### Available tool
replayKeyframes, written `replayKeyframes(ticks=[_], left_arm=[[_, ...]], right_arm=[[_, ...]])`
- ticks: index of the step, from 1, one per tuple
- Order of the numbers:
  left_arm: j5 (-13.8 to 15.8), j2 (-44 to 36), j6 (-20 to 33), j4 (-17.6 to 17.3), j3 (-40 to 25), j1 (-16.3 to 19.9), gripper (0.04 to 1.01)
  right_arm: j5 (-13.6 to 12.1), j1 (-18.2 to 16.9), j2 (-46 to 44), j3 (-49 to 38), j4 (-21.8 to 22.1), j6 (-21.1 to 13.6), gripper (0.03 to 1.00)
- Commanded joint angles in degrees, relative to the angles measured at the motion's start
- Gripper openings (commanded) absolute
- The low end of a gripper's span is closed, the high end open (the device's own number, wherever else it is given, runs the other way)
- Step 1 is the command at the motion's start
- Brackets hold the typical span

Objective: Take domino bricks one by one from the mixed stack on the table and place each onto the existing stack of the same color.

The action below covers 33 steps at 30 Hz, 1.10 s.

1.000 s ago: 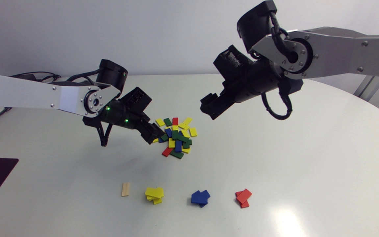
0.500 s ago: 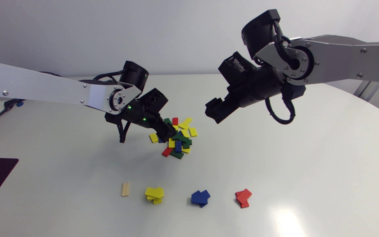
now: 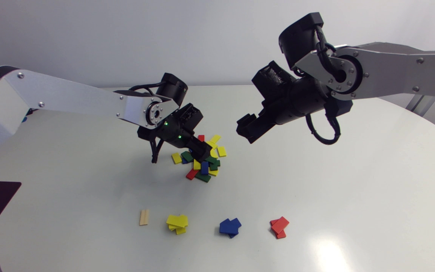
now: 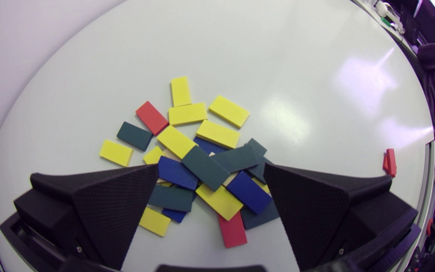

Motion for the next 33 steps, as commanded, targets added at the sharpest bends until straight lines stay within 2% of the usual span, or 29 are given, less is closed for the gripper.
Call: replayKeyframes(ticks=[1,8,16,21,23,31,33], left_arm=[[-0.82,2.65,-2.29,-0.77,2.52,-0.80,0.990],[-2.58,4.58,-3.96,-1.74,4.19,-0.80,0.985],[-3.11,5.99,-5.02,-2.53,5.42,-0.98,0.969],[-3.28,7.04,-5.54,-2.97,6.30,-1.16,0.921],[-3.28,7.39,-5.63,-3.23,6.65,-1.16,0.866],[-3.28,8.97,-5.81,-4.46,8.23,-1.24,0.810],[-3.19,9.33,-6.07,-4.46,8.67,-1.24,0.672]], right_arm=[[-0.36,-0.56,-0.98,-1.76,0.54,-0.38,0.974],[-0.36,-0.56,-0.63,-2.02,1.15,-0.02,0.974],[-0.36,-0.47,-0.45,-2.11,1.33,0.15,0.974],[-0.36,-0.47,-0.36,-2.46,1.68,0.41,0.974],[-0.36,-0.38,-0.36,-2.46,1.68,0.50,0.974],[-0.36,-0.38,-0.45,-2.72,1.86,0.77,0.974],[-0.36,-0.38,-0.45,-2.90,1.94,0.85,0.974]])
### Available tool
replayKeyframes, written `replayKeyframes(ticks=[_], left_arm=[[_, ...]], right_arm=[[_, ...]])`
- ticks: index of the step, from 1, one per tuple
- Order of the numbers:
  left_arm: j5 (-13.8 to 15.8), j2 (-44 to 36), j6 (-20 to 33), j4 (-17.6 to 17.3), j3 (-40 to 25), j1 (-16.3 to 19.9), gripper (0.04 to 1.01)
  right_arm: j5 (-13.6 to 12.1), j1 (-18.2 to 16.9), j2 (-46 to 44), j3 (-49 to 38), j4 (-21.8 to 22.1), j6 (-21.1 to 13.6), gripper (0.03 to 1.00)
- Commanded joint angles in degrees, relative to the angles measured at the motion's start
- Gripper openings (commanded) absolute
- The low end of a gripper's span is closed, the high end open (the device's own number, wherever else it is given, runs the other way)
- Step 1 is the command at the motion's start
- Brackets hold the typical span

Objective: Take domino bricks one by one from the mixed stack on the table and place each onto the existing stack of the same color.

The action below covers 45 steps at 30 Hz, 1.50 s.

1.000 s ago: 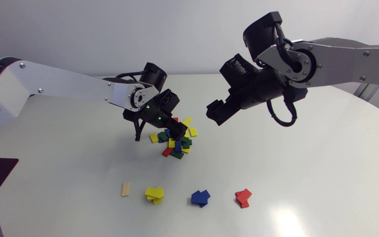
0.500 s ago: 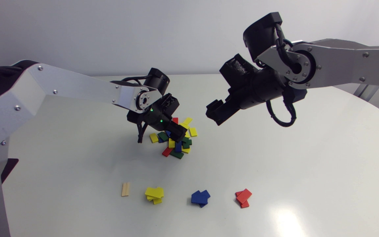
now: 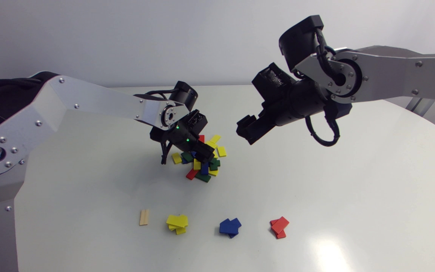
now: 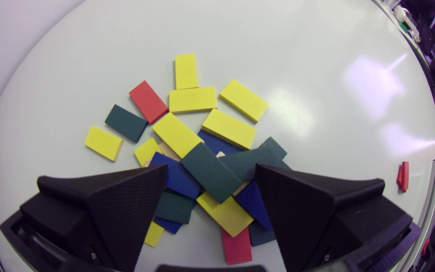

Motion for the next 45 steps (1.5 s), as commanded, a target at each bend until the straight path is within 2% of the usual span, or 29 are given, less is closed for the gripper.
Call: replayKeyframes(ticks=[1,9,26,28,30,33,35,36,37,45], left_arm=[[-0.20,2.00,-1.90,-0.68,2.11,-0.61,0.620],[-0.20,2.44,-1.98,-1.12,2.81,-0.96,0.379],[-0.20,2.97,-2.16,-1.91,2.29,-0.26,0.379],[-0.20,2.88,-2.16,-1.91,2.37,-0.26,0.390],[-0.20,2.88,-2.07,-2.00,2.37,-0.35,0.446],[-0.20,3.06,-2.07,-2.17,2.37,-0.52,0.444],[-0.20,3.41,-2.07,-2.35,2.29,-0.61,0.423],[-0.20,3.59,-2.07,-2.35,2.29,-0.70,0.334],[-0.20,3.67,-2.07,-2.35,2.29,-0.70,0.307],[-0.20,3.32,-1.90,-2.88,2.02,-0.61,0.298]], right_arm=[[-0.36,-0.38,-0.39,-2.00,0.74,0.90,0.974],[-0.36,-0.47,-0.74,-2.36,0.74,0.99,0.974],[-0.36,-0.38,-0.91,-2.71,0.83,0.99,0.974],[-0.36,-0.38,-0.91,-2.71,0.83,0.90,0.974],[-0.36,-0.38,-0.91,-2.62,0.83,0.90,0.974],[-0.36,-0.38,-1.00,-2.62,0.83,0.90,0.974],[-0.36,-0.38,-1.00,-2.71,0.83,0.90,0.974],[-0.36,-0.38,-1.00,-2.71,0.83,0.90,0.974],[-0.36,-0.38,-1.00,-2.71,0.83,0.90,0.974],[-0.36,-0.38,-1.09,-2.97,0.83,0.99,0.974]])
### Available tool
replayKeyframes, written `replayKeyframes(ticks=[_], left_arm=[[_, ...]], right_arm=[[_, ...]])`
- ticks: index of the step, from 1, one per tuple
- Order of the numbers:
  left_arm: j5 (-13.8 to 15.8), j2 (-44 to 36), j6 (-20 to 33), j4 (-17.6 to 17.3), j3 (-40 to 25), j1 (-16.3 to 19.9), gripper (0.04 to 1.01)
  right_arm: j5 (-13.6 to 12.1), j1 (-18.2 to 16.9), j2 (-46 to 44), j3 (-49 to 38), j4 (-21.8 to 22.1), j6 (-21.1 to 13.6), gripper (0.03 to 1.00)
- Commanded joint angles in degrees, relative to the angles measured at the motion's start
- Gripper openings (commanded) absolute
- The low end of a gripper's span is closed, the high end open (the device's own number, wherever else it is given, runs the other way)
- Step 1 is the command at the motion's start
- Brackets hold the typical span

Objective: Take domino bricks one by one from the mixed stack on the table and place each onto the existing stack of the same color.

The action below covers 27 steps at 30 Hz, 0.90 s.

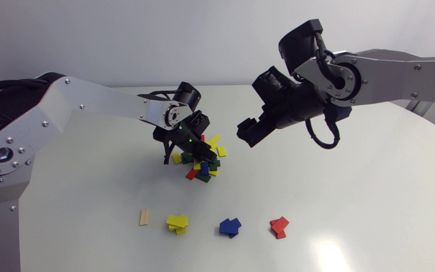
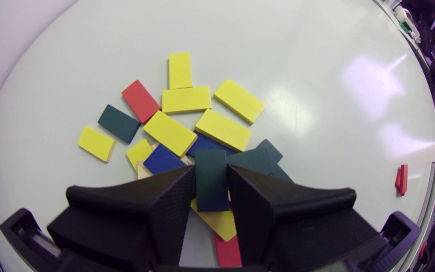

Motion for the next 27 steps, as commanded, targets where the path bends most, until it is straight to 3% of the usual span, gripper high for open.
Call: replayKeyframes(ticks=[1,16,27], left_arm=[[-0.07,1.88,-1.04,-1.56,0.62,0.02,0.298],[-0.16,-9.20,0.10,-3.06,-3.95,3.10,0.290],[0.20,-21.41,1.86,-2.00,-18.89,8.02,0.292]], right_arm=[[-0.34,-0.38,-1.05,-1.97,0.63,0.96,0.974],[-0.34,0.67,-1.05,-1.61,0.63,1.32,0.974],[-0.34,0.85,-0.52,-1.79,0.81,1.49,0.974]])
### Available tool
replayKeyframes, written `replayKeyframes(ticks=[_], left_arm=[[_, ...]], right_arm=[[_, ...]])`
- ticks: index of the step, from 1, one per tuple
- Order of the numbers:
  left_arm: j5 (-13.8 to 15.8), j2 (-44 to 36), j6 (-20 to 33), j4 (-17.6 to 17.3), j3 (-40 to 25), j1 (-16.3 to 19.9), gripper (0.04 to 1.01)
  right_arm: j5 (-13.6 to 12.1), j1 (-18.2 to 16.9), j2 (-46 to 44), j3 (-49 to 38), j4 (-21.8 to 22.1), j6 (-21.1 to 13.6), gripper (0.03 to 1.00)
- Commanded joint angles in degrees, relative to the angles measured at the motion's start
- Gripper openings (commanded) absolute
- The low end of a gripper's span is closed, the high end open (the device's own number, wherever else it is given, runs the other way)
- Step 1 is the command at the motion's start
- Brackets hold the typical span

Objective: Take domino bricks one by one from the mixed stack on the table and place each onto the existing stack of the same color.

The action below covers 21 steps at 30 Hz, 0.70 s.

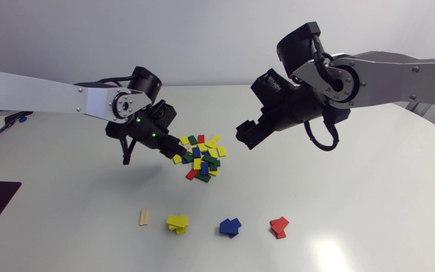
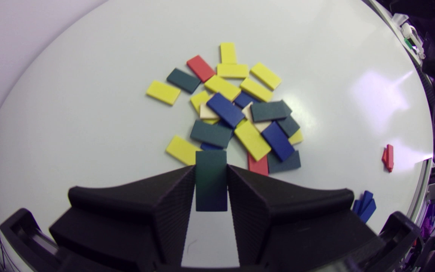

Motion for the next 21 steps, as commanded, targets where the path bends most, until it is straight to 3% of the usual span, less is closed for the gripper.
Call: replayKeyframes(ticks=[1,12,21], left_arm=[[0.22,-4.07,1.55,0.12,-4.69,1.69,0.292],[0.48,-15.23,4.54,1.35,-16.29,6.43,0.292],[0.48,-22.26,5.24,1.79,-23.85,8.01,0.292]], right_arm=[[-0.34,0.35,-0.43,-1.35,0.90,1.05,0.974],[-0.25,1.22,-0.43,-2.14,1.42,1.49,0.974],[-0.25,1.22,-1.93,-3.64,1.51,1.49,0.974]])
